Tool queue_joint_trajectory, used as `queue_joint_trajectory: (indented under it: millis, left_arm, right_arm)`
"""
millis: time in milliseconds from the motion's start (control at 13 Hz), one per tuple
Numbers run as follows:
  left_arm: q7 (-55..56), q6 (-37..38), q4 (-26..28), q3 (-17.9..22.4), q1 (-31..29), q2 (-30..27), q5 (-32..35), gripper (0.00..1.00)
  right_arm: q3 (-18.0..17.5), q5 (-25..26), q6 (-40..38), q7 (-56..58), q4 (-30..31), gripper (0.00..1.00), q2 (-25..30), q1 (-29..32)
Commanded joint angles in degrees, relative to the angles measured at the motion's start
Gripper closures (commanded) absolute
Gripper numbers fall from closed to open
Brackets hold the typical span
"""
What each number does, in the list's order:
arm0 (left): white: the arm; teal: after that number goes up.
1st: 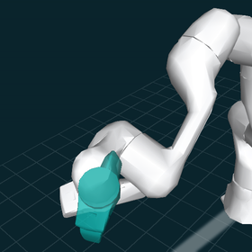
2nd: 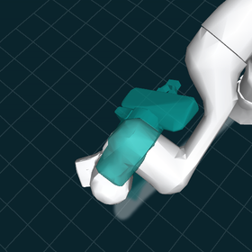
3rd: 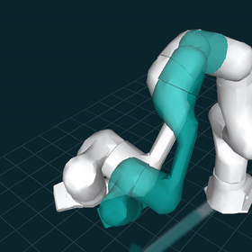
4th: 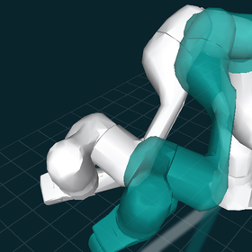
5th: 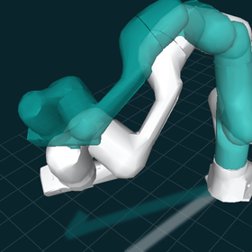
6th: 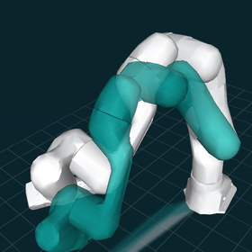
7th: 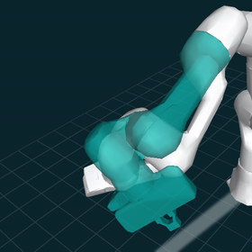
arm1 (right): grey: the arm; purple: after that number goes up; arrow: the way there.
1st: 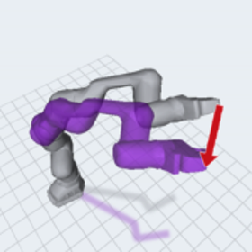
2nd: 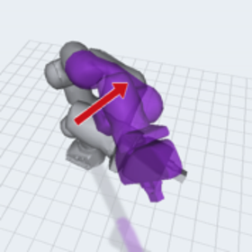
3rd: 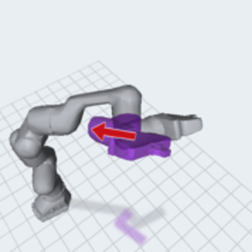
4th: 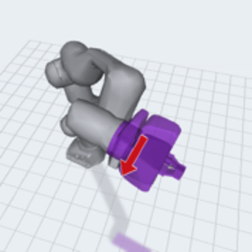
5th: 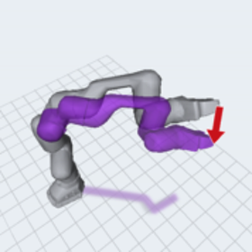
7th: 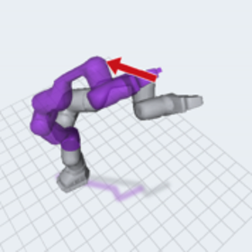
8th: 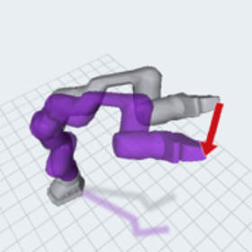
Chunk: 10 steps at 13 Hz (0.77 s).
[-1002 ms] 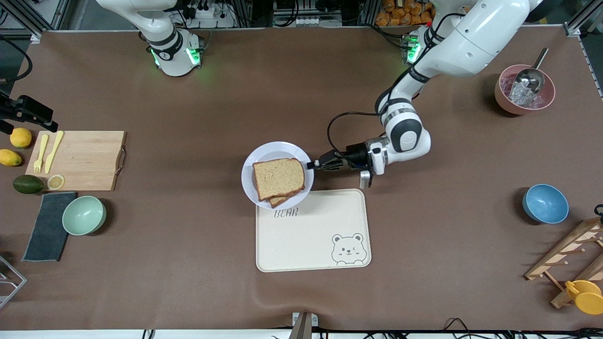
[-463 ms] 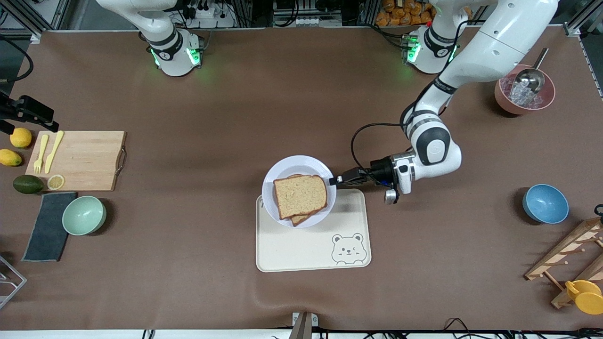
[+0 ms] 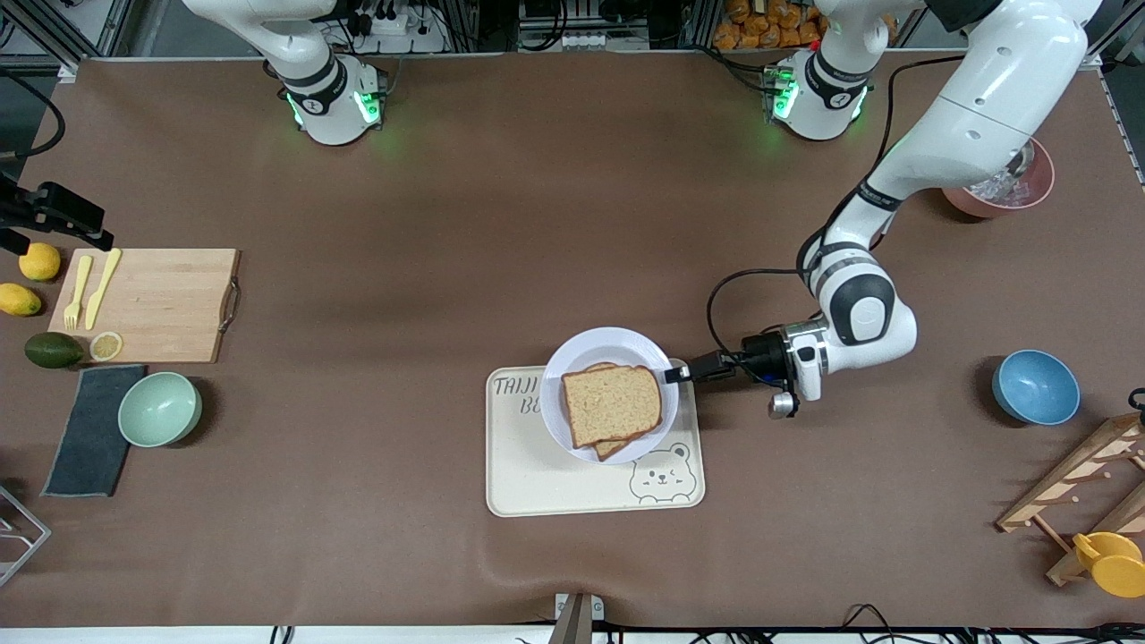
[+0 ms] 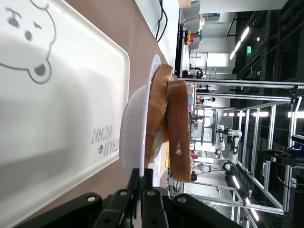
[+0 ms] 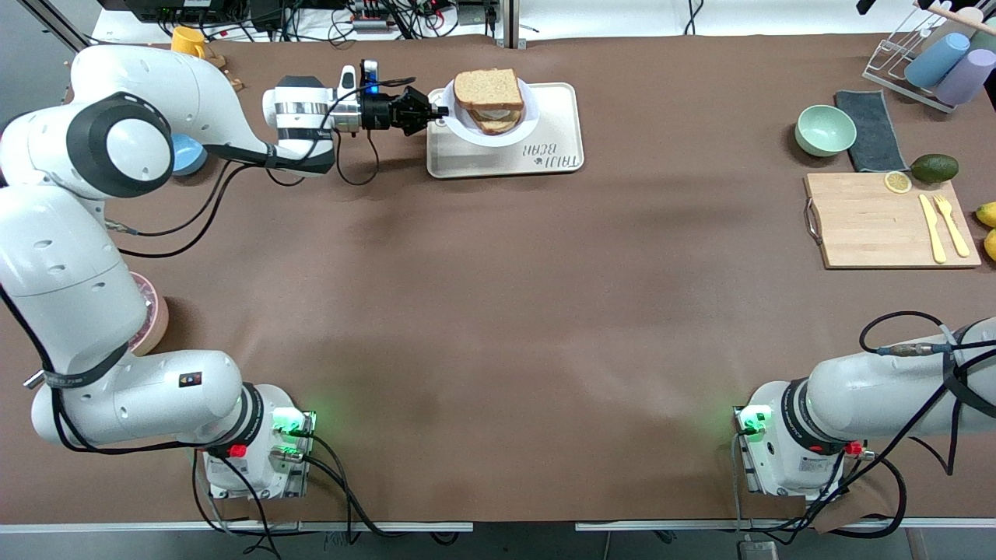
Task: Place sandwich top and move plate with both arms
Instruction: 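Slide the plate with the left gripper onto the white bear tray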
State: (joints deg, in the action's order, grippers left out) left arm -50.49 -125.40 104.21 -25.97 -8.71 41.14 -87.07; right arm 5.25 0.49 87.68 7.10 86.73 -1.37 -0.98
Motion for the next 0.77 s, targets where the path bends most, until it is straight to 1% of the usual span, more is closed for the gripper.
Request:
queue_joint_trajectory:
  millis: [0,231,540,694]
  left_arm:
    - [1.0,2.4,-3.1,1.7,-0.3,1.8,3.7,1.00]
    - [1.0,4.5,-6.0,3.8,-0.3,4.3,4.5,1.00]
    - [0.7,4.6,-10.0,4.1,-0.3,8.6,5.6,1.00]
    - [0.8,4.6,-10.5,4.1,0.4,9.6,5.4,1.00]
  right_arm:
    - [-0.1,0.9,-0.7,-1.0,-0.4,0.00,-0.3,-0.2]
    - [-0.1,0.9,-0.7,-1.0,-0.4,0.00,-0.2,-0.1]
    - [-0.1,0.7,-0.7,-1.0,-0.3,0.00,-0.3,-0.2]
    - [-0.1,0.7,-0.7,-1.0,-0.3,0.00,-0.3,0.0]
